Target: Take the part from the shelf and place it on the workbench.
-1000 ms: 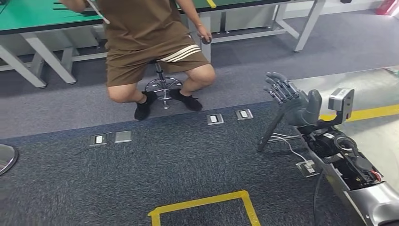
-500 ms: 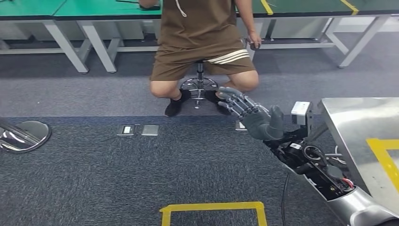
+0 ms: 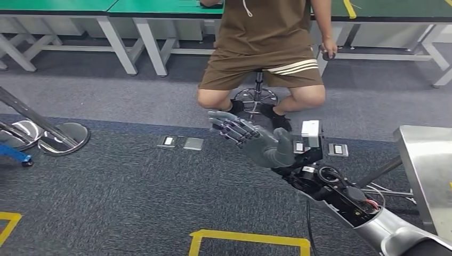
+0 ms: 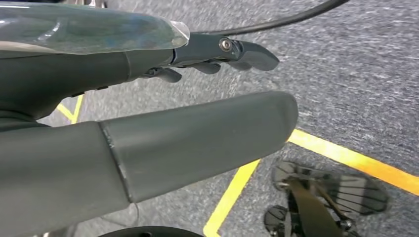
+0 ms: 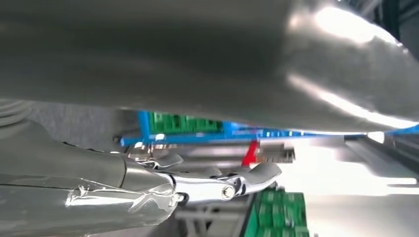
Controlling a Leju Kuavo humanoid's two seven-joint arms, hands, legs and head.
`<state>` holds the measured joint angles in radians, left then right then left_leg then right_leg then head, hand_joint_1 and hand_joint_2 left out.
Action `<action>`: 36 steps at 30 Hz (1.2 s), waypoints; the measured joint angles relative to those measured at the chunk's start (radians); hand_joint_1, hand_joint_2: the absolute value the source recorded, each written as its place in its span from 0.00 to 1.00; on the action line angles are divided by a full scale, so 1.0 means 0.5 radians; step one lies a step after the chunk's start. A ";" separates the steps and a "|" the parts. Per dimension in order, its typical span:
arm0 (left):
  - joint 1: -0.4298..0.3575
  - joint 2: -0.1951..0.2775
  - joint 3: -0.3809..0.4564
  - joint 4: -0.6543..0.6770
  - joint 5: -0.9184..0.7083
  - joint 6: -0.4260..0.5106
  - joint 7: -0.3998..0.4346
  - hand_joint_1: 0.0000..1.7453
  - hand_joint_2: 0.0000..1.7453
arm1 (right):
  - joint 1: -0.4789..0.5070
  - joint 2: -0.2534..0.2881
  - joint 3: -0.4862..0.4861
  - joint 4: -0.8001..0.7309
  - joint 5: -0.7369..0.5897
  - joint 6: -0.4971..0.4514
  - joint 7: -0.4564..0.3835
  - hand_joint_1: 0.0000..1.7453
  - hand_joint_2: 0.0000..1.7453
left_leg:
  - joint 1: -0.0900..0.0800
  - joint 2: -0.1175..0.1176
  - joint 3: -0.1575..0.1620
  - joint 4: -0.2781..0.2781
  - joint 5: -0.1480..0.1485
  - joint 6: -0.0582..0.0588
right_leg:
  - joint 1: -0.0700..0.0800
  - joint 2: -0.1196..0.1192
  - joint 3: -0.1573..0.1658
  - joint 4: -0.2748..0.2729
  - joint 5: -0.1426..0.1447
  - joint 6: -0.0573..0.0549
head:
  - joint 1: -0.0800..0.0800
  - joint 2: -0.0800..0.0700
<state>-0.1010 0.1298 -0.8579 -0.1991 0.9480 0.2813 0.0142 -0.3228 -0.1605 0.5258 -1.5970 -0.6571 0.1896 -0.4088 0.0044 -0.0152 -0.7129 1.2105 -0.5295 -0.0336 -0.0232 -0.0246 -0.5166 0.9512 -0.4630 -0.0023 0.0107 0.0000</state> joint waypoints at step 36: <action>0.000 -0.023 -0.038 -0.001 -0.036 0.018 0.056 0.00 0.00 | 0.026 0.065 0.210 0.022 0.027 0.011 0.031 0.00 0.00 | 0.028 0.126 0.156 -0.362 0.231 -0.027 | -0.006 -0.097 0.052 -0.021 -0.034 0.028 | -0.017 0.000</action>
<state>-0.1010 0.1184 -0.8771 -0.1995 0.9300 0.2906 0.0422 -0.3098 -0.1278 0.6308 -1.5858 -0.6436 0.1951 -0.3935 0.0186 0.0476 -0.6351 1.0297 -0.4142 -0.0471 -0.0263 -0.0732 -0.4904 0.9406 -0.4800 0.0116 0.0020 0.0001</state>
